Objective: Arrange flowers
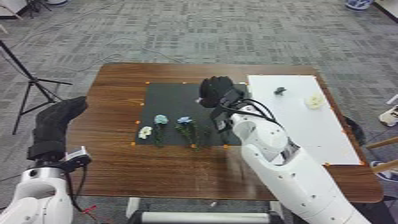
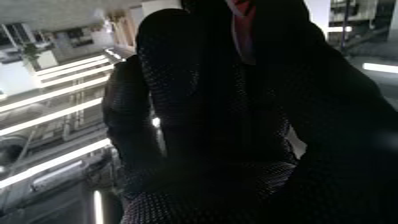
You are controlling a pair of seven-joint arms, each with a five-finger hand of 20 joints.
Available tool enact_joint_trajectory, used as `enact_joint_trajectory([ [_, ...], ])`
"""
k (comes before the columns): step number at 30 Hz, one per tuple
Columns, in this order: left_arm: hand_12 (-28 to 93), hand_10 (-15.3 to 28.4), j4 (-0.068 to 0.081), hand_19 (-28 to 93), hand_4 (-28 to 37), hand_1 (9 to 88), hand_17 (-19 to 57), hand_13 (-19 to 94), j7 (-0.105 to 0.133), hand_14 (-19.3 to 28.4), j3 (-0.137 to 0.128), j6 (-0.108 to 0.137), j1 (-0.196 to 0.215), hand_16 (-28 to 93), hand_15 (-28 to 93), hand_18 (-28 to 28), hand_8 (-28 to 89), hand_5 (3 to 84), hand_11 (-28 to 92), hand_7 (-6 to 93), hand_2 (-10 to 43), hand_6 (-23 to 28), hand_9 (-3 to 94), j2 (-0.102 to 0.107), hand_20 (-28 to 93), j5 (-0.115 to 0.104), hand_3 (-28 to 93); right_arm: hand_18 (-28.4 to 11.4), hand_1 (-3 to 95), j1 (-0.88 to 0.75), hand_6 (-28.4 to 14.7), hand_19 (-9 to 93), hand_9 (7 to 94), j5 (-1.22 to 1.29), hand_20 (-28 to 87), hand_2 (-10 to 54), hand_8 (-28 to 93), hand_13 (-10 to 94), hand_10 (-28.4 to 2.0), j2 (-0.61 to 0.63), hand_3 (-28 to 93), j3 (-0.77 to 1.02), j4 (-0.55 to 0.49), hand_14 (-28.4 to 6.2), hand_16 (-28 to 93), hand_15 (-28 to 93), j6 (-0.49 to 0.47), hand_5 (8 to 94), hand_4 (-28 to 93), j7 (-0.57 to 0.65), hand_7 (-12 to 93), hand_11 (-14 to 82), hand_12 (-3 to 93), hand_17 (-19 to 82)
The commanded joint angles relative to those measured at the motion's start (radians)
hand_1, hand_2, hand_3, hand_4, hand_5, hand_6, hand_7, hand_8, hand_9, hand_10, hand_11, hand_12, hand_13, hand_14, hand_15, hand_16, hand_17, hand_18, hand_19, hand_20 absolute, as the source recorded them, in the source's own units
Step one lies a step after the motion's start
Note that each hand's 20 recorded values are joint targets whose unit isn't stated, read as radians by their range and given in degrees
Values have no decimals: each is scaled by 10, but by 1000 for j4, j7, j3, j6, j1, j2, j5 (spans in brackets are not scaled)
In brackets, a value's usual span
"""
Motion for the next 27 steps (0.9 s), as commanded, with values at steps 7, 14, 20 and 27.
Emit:
enact_joint_trajectory([
  [7, 109, 134, -4, 58, -283, 227, 50, 360, -27, 163, -4, -24, -3, -25, 181, 94, -84, 518, 216, 187, 91, 30, 494, 0, 145, 11, 680, -226, 559, -60, 48, 743, 881, -62, 545, -95, -3, 719, -91, -41, 630, 5, 65, -98, 354, 552, -67, 804, -235, 19, 244, 85, 296, 339],
  [14, 109, 134, -4, 59, -283, 226, 47, 357, -27, 163, -5, -28, -4, -23, 181, 96, -83, 517, 216, 187, 90, 31, 491, 0, 143, 9, 681, -227, 557, -59, 48, 744, 877, -64, 543, -95, -2, 717, -90, -56, 630, -2, 75, -99, 355, 552, -68, 803, -230, 31, 243, 85, 296, 338],
  [20, 109, 133, -1, 60, -283, 226, 46, 355, -21, 163, -1, -30, -7, -21, 181, 97, -83, 517, 215, 186, 89, 32, 488, -1, 142, 8, 681, -227, 553, -37, 47, 745, 875, -49, 541, -95, -2, 713, -91, -61, 627, -8, 84, -101, 356, 554, -61, 802, -223, 37, 244, 87, 293, 338],
  [27, 109, 134, -2, 60, -283, 224, 45, 355, -18, 163, -2, -32, -5, -20, 182, 97, -83, 517, 215, 186, 86, 33, 487, -2, 142, 7, 684, -230, 506, -29, 29, 750, 827, -24, 541, -95, 12, 706, -109, -59, 603, -7, 79, -106, 356, 562, -62, 786, -193, 40, 235, 170, 213, 334],
])
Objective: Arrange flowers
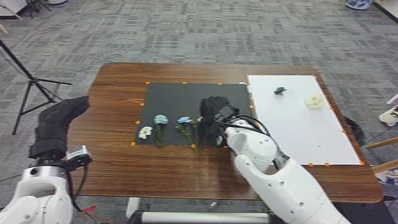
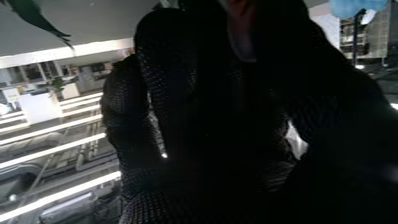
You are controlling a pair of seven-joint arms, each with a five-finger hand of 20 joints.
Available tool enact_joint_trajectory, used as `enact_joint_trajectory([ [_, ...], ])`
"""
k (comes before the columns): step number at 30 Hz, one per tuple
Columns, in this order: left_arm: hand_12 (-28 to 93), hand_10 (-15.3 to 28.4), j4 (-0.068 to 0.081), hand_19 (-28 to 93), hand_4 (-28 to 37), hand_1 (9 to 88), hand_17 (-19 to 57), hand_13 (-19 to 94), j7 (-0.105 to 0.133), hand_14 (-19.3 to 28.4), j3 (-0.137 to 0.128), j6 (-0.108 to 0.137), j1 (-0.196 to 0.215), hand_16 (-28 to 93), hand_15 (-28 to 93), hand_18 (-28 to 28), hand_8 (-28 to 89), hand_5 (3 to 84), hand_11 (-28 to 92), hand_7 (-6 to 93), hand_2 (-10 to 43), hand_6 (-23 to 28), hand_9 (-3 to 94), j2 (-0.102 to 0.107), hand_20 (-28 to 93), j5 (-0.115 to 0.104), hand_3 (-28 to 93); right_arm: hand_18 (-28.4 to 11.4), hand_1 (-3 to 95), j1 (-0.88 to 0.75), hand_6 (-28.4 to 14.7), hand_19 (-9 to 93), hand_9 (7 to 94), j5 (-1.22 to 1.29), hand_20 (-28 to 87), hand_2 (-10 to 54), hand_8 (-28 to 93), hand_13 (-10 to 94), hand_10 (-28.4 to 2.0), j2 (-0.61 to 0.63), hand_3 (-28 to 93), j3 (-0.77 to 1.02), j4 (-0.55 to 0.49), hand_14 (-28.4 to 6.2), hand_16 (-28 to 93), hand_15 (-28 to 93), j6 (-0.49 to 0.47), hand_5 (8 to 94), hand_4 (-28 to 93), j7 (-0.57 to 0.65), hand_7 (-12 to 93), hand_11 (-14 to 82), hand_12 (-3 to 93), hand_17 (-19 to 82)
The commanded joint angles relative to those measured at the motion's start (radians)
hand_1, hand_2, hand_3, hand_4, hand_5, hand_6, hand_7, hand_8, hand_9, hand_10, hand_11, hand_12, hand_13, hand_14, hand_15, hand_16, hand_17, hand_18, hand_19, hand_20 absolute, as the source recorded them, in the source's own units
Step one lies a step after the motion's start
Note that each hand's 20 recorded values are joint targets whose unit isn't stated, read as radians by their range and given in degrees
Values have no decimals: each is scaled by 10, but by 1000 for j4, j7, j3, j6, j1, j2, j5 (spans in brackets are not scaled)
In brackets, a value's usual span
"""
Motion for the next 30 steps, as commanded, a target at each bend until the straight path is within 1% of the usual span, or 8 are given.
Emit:
enact_joint_trajectory([
  [1, 109, 134, -2, 60, -283, 224, 45, 355, 2, 163, 0, -10, 2, -20, 182, 97, -83, 517, 215, 186, 86, 33, 487, -4, 142, 2, 684, -230, 494, 21, 24, 751, 818, 19, 542, -95, 16, 702, -112, -7, 599, 1, -7, -107, 357, 566, -1, 778, -187, 14, 233, 181, 198, 333],
  [6, 109, 134, -1, 60, -283, 226, 45, 356, 0, 164, 2, -9, -3, -19, 184, 98, -83, 517, 215, 187, 81, 33, 487, -3, 142, 4, 685, -233, 450, 23, 15, 753, 806, 33, 545, -95, 21, 689, -119, -9, 599, 8, -6, -113, 357, 572, -3, 764, -175, -3, 224, 184, 190, 326],
  [11, 109, 133, -1, 60, -283, 228, 45, 356, 0, 164, 2, -11, -5, -20, 185, 98, -83, 516, 216, 187, 80, 33, 487, -3, 141, 3, 684, -235, 395, 28, 11, 752, 795, 37, 547, -95, 7, 676, -128, -2, 640, 8, -11, -119, 351, 579, -4, 754, -171, -9, 207, 184, 190, 321],
  [12, 109, 133, 0, 60, -283, 228, 45, 356, -3, 164, 4, -12, -8, -20, 185, 98, -83, 516, 216, 187, 78, 33, 487, -2, 141, 5, 685, -236, 388, 29, 10, 752, 792, 39, 548, -95, -1, 674, -129, 0, 647, 8, -10, -121, 350, 580, -3, 750, -171, -9, 204, 184, 190, 319],
  [15, 109, 133, 1, 60, -283, 230, 44, 356, -2, 164, 3, -13, -9, -20, 186, 98, -83, 515, 216, 188, 76, 33, 487, -2, 141, 5, 686, -236, 360, 31, 11, 750, 782, 43, 549, -95, -75, 666, -131, 5, 666, 8, -12, -125, 346, 585, -1, 745, -166, -6, 204, 184, 189, 317],
  [18, 108, 134, 1, 60, -283, 232, 45, 356, -2, 163, 3, -13, -8, -20, 186, 98, -83, 515, 216, 188, 74, 33, 486, -2, 141, 5, 687, -237, 350, 33, 10, 750, 779, 37, 550, -95, -112, 662, -132, 8, 671, 9, -12, -127, 344, 586, 3, 741, -164, -8, 209, 182, 188, 316],
  [30, 108, 134, -4, 60, -283, 237, 44, 357, 0, 164, -2, -9, 0, -21, 186, 98, -83, 514, 217, 188, 68, 34, 486, -5, 141, 5, 691, -236, 349, 50, 5, 747, 762, 18, 550, -95, -116, 655, -132, 50, 675, 10, -20, -129, 343, 586, 21, 724, -169, -23, 207, 179, 187, 310],
])
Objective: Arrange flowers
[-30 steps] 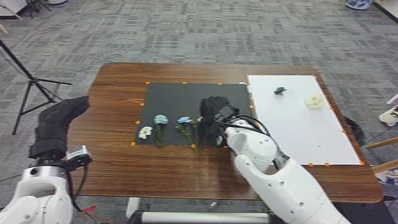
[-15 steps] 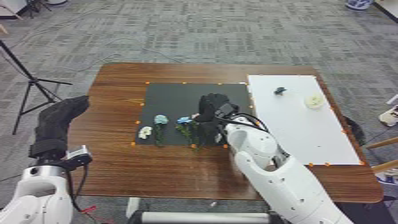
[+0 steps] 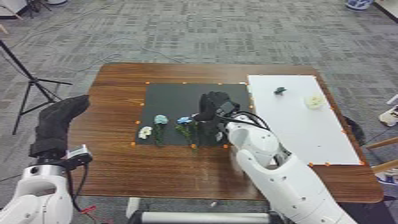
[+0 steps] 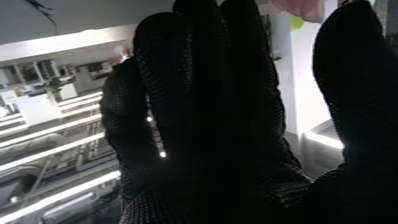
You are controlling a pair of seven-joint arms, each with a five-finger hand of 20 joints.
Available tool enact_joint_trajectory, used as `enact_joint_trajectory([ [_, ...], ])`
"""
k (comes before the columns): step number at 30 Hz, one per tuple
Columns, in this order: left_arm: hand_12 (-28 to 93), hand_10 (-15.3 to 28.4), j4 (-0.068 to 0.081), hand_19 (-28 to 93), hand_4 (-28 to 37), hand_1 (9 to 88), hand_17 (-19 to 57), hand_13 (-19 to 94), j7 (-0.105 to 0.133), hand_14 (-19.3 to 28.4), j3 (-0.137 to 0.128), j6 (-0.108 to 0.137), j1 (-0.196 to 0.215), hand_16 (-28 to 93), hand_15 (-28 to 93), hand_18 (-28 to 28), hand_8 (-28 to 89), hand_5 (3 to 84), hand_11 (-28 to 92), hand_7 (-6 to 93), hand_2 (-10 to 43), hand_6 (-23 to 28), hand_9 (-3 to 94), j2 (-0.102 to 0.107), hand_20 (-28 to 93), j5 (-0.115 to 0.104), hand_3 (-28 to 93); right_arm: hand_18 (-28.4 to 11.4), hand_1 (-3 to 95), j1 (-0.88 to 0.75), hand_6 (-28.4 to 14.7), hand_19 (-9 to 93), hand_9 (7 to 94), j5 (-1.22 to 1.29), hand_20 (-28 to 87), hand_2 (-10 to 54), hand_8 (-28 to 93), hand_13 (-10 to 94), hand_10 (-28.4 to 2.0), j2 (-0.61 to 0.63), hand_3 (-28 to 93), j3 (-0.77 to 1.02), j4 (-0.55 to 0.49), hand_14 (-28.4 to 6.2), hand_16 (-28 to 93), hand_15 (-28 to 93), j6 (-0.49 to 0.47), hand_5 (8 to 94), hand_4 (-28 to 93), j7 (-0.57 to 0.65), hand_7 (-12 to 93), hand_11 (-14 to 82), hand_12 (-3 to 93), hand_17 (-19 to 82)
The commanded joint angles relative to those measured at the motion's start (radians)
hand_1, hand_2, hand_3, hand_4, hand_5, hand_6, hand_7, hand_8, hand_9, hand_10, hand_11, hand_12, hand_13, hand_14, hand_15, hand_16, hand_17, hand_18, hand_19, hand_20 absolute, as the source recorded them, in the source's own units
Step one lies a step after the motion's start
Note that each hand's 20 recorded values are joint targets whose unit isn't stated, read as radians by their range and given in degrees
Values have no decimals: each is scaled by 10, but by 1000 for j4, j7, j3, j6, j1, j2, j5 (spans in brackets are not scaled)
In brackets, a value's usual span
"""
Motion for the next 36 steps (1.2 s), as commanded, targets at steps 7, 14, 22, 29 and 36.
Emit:
enact_joint_trajectory([
  [7, 108, 134, -8, 61, -283, 239, 44, 357, 3, 163, -10, 0, 16, -20, 186, 98, -84, 515, 216, 187, 67, 34, 486, -3, 141, 3, 691, -235, 346, 42, 4, 743, 736, 2, 549, -95, -116, 636, -130, 136, 681, 69, -100, -136, 341, 581, 23, 697, -172, -11, 207, 175, 187, 301],
  [14, 108, 133, -9, 61, -283, 241, 44, 357, 0, 163, -15, -3, 18, -21, 185, 98, -83, 516, 216, 187, 66, 35, 486, -1, 141, 5, 690, -236, 318, 48, 2, 735, 704, 71, 549, -95, -116, 612, -132, 221, 695, 178, -183, -140, 331, 573, 33, 650, -176, -8, 207, 169, 185, 287],
  [22, 108, 133, -12, 60, -283, 243, 44, 357, 5, 163, -19, -1, 27, -20, 186, 97, -83, 515, 216, 188, 66, 34, 486, -6, 141, 2, 690, -233, 305, 31, 7, 711, 670, -34, 541, -95, -114, 595, -128, 379, 724, 296, -121, -141, 319, 553, 46, 610, -197, -42, 208, 163, 186, 271],
  [29, 108, 134, -11, 60, -283, 244, 45, 358, 2, 163, -18, 0, 27, -21, 186, 97, -84, 516, 216, 188, 66, 34, 486, -7, 141, 3, 688, -243, 258, -33, -25, 690, 493, -126, 541, -95, -105, 525, -133, 397, 750, 455, -4, -161, 303, 528, -123, 432, -231, -85, 179, 113, 187, 240],
  [36, 108, 134, -15, 59, -283, 245, 45, 358, 6, 163, -19, 3, 35, -21, 186, 97, -83, 515, 217, 187, 66, 34, 487, -11, 141, 1, 688, -251, 224, -81, -48, 687, 419, -221, 550, -95, -89, 502, -137, 362, 744, 557, 76, -174, 291, 537, -243, 387, -264, -140, 135, 53, 176, 230],
])
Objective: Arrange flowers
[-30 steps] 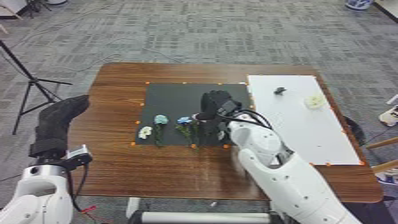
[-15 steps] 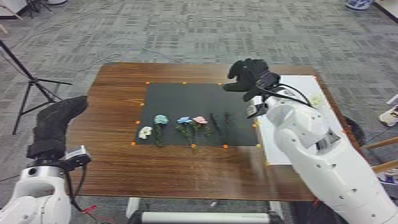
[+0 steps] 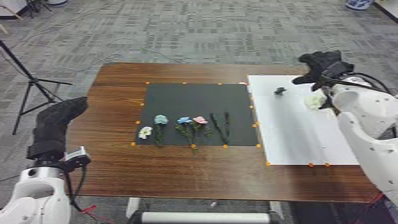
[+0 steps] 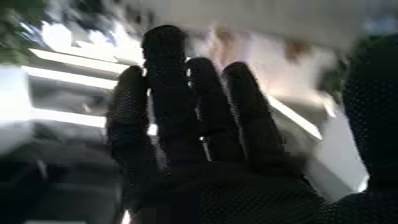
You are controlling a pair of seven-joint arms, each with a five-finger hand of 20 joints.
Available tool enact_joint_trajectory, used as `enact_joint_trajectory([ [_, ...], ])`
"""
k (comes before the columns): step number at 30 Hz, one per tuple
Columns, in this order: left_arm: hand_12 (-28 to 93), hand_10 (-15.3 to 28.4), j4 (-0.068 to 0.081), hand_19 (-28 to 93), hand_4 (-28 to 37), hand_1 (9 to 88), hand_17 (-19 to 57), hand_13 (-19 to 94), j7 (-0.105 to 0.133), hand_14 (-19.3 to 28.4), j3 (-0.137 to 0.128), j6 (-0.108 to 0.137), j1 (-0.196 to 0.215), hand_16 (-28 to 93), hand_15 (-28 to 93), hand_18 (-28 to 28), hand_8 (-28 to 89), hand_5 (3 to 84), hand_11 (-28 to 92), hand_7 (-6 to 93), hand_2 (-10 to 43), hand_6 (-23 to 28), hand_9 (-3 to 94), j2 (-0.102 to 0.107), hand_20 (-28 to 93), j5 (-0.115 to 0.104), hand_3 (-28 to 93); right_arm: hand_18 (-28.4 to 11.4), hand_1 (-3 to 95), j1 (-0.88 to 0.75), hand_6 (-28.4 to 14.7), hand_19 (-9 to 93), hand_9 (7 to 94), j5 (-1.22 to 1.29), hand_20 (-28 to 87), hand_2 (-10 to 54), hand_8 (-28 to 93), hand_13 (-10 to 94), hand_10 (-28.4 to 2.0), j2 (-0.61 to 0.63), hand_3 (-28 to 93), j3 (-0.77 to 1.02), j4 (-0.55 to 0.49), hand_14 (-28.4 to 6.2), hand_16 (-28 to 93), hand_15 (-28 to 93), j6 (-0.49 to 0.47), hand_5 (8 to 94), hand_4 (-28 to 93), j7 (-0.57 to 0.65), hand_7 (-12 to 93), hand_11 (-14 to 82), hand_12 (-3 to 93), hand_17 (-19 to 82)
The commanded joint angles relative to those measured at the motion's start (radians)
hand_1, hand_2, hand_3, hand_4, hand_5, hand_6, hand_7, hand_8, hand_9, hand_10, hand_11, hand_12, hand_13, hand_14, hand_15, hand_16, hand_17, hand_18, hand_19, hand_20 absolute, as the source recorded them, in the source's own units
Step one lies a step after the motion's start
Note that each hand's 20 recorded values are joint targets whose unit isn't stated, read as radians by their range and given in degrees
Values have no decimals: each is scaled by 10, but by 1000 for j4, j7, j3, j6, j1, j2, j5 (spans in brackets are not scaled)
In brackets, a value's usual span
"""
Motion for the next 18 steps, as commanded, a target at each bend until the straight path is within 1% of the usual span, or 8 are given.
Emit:
enact_joint_trajectory([
  [1, 108, 134, -11, 59, -283, 245, 45, 358, 3, 163, -5, -1, 13, -21, 186, 97, -83, 515, 217, 187, 66, 34, 487, -10, 141, 2, 689, -251, 222, -67, -50, 687, 410, -111, 551, -95, -88, 500, -132, -9, 744, 82, 82, -175, 290, 537, -92, 380, -266, -45, 131, 48, 174, 228],
  [5, 108, 134, -12, 59, -283, 245, 45, 358, 10, 162, -5, 4, 14, -21, 186, 97, -83, 515, 216, 188, 66, 34, 487, -14, 141, 1, 688, -255, 216, -66, -50, 687, 405, -128, 554, -95, -81, 502, -121, -24, 744, 72, 111, -175, 287, 540, -56, 372, -276, -78, 123, 49, 171, 227],
  [7, 108, 134, -12, 60, -283, 246, 45, 358, 10, 162, -4, 0, 13, -21, 186, 97, -83, 515, 216, 188, 65, 33, 486, -17, 141, 2, 690, -255, 215, -57, -50, 688, 405, -138, 554, -95, -82, 507, -120, -30, 746, 58, 133, -174, 287, 542, -30, 371, -279, -97, 124, 55, 170, 228],
  [9, 108, 134, -13, 60, -283, 246, 44, 358, 15, 162, -1, 3, 14, -20, 187, 97, -83, 515, 216, 188, 65, 33, 486, -20, 142, 0, 689, -256, 215, -47, -49, 693, 410, -160, 556, -95, -82, 518, -118, -34, 748, 42, 158, -170, 287, 545, -1, 373, -280, -123, 127, 61, 167, 229],
  [12, 108, 134, -17, 60, -283, 246, 44, 359, 21, 162, -1, 6, 25, -21, 187, 97, -84, 515, 216, 188, 65, 33, 486, -27, 141, -1, 690, -256, 214, -35, -49, 698, 417, -231, 559, -95, -85, 528, -113, -43, 759, 27, 198, -165, 289, 549, 27, 376, -281, -172, 131, 71, 163, 233],
  [13, 108, 134, -18, 60, -283, 246, 44, 359, 22, 163, -2, 7, 27, -21, 187, 97, -83, 515, 216, 188, 66, 33, 486, -28, 141, -3, 689, -255, 214, -29, -49, 698, 418, -258, 559, -95, -85, 529, -112, -50, 760, 28, 212, -164, 290, 550, 17, 377, -282, -192, 132, 72, 161, 234],
  [18, 108, 134, -19, 60, -283, 246, 44, 359, 23, 163, -2, 11, 32, -21, 187, 97, -84, 515, 216, 188, 66, 33, 486, -35, 141, -6, 689, -254, 217, -39, -51, 699, 419, -301, 559, -95, -89, 537, -111, -76, 768, 43, 260, -162, 294, 556, 4, 381, -282, -218, 138, 75, 155, 236],
])
